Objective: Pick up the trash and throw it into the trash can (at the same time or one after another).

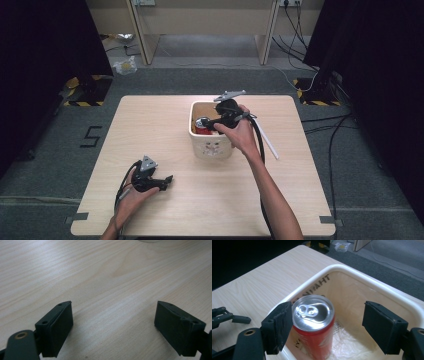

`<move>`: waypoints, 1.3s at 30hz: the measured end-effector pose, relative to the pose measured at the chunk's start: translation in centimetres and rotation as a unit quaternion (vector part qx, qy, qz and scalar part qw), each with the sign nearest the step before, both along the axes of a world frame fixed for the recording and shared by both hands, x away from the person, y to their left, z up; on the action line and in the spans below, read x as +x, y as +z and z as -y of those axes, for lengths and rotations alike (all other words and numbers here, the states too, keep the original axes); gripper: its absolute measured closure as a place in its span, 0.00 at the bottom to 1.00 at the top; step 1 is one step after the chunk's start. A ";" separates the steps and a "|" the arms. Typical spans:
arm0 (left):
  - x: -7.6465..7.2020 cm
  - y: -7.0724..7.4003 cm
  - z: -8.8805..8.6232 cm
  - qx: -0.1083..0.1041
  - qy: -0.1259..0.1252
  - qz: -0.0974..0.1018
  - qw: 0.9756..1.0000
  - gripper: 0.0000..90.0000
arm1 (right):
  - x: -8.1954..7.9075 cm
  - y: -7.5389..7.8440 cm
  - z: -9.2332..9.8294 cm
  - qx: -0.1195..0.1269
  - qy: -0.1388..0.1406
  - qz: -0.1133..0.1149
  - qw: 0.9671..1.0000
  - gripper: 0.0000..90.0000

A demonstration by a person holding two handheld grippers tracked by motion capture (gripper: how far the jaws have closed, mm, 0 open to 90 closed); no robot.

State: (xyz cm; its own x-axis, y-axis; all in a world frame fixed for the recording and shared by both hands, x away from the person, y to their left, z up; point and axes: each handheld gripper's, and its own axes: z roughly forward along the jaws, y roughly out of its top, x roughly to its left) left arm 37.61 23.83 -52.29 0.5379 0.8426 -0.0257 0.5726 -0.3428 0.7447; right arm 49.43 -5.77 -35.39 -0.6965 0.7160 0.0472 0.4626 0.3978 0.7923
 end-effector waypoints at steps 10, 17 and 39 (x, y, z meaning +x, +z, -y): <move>0.0 0.0 0.0 0.000 0.000 0.000 1.000 0.16 | 0.0 0.9 2.7 0.009 -0.028 0.015 0.999 0.27; 0.0 0.0 0.0 0.000 0.000 0.001 1.000 0.16 | -0.3 1.5 4.7 0.018 -0.047 0.026 0.998 0.27; 0.0 0.0 0.0 0.000 0.000 0.001 1.000 0.16 | -0.4 0.6 11.3 0.022 -0.124 0.033 0.991 0.26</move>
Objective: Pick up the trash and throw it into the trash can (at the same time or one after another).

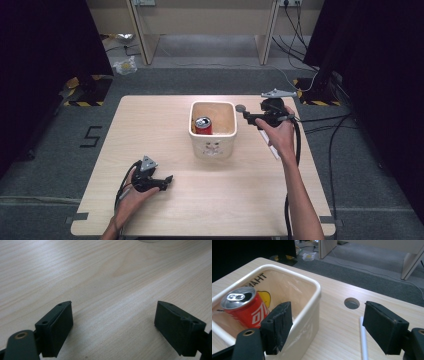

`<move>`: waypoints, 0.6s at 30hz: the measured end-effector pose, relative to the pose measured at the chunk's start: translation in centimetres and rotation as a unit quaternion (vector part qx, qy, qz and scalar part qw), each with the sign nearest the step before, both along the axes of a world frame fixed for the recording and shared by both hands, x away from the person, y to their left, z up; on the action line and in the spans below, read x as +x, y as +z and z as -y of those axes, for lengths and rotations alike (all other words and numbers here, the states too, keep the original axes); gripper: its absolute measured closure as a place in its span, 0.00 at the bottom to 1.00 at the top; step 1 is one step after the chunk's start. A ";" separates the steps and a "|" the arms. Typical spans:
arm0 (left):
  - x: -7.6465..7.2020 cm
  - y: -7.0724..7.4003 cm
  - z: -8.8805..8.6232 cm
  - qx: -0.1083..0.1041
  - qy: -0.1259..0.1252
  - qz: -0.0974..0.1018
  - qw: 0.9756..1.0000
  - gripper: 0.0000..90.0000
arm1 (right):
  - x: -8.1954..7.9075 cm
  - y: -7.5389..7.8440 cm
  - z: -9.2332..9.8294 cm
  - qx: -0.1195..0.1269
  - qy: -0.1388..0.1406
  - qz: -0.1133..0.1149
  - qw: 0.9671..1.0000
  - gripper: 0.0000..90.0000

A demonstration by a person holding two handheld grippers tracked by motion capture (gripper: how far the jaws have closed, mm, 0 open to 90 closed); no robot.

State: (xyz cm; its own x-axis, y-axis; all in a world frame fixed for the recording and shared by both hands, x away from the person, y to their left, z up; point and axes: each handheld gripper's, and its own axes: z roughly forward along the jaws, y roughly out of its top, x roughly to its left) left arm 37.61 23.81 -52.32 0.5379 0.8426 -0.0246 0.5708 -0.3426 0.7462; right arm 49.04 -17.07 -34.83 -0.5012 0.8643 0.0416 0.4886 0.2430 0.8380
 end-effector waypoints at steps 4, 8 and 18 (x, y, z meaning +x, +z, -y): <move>0.0 0.0 0.0 0.000 0.000 0.000 1.000 0.16 | 0.1 -0.2 0.4 -0.002 -0.002 -0.004 1.000 0.26; 0.0 0.0 0.0 0.000 0.000 0.000 1.000 0.16 | 0.2 -0.6 0.9 -0.003 -0.009 -0.004 1.000 0.26; 0.0 0.0 0.0 0.000 -0.001 -0.001 1.000 0.16 | 0.9 -1.9 2.2 -0.008 -0.029 -0.013 0.999 0.27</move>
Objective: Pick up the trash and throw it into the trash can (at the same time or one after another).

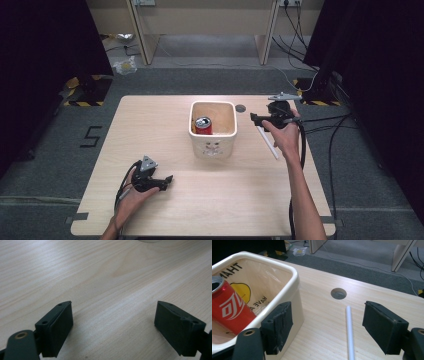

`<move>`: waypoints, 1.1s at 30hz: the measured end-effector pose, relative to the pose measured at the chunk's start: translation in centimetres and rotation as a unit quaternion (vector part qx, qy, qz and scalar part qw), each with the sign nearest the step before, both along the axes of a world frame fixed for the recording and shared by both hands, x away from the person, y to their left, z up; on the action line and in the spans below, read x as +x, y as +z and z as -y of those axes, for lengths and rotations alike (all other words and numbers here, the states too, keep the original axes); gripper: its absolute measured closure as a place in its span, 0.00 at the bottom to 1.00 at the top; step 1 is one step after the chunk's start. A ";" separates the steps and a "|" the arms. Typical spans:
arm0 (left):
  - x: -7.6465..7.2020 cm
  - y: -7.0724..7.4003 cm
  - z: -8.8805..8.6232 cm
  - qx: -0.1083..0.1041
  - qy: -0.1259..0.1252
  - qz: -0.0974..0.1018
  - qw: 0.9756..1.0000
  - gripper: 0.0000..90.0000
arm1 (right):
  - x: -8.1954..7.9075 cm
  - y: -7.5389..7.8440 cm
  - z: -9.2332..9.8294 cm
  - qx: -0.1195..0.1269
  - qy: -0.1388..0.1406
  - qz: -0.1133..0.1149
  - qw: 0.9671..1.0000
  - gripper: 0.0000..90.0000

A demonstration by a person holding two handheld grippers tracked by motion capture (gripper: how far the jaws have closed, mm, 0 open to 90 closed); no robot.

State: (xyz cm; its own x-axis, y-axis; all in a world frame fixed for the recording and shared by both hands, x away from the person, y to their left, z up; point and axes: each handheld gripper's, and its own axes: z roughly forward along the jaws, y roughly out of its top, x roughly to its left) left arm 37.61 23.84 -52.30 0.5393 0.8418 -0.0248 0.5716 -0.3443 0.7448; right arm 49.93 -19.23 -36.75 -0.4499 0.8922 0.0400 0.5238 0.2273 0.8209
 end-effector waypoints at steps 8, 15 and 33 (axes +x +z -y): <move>0.0 0.0 0.0 0.000 0.000 0.000 1.000 0.16 | 0.5 -1.3 0.8 0.001 -0.009 -0.009 1.000 0.27; 0.0 0.0 0.0 -0.001 0.000 0.001 1.000 0.16 | 0.8 -2.4 1.2 -0.009 -0.016 -0.016 1.000 0.28; 0.0 0.0 0.0 0.001 -0.001 0.000 1.000 0.16 | 1.8 -4.6 1.4 -0.013 -0.024 -0.036 0.999 0.30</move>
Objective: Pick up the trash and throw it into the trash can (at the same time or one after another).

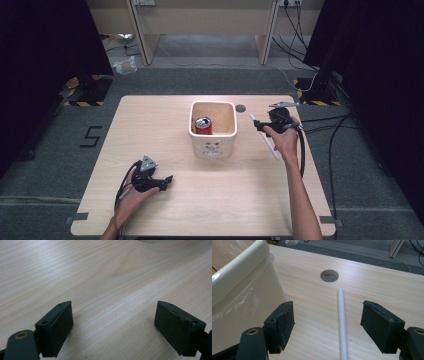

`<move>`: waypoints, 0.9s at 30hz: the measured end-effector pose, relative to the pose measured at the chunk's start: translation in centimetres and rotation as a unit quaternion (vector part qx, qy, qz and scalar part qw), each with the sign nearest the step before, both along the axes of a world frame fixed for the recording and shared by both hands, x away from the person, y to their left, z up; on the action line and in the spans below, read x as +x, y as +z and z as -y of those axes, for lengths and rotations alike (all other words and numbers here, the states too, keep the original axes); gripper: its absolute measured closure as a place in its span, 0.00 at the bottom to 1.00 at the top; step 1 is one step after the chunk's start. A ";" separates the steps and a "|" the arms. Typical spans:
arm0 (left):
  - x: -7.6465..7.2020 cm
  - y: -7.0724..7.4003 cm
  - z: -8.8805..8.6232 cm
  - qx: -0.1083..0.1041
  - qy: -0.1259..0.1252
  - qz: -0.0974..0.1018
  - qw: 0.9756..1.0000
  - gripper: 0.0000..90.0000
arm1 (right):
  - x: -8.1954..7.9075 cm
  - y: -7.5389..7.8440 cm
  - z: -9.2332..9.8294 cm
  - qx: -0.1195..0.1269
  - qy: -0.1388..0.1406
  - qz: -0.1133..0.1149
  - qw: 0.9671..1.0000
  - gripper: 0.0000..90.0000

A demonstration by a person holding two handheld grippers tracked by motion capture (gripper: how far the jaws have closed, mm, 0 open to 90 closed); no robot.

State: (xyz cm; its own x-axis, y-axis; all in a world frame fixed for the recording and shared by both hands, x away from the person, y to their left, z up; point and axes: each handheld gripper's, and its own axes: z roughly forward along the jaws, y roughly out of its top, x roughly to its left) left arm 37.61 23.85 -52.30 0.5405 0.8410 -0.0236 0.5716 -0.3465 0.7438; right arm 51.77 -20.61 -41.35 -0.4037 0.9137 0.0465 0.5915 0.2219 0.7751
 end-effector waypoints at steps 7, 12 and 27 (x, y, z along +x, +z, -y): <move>0.0 0.0 0.0 0.001 0.000 0.000 1.000 0.16 | 0.5 -0.8 0.2 -0.004 -0.004 -0.005 1.000 0.32; 0.0 0.0 0.0 0.000 0.000 0.000 1.000 0.16 | 0.9 -1.5 0.4 -0.010 -0.012 -0.012 1.000 0.35; 0.0 0.0 0.0 0.000 0.001 0.000 1.000 0.16 | 1.8 -4.2 1.3 -0.016 -0.028 -0.037 0.999 0.38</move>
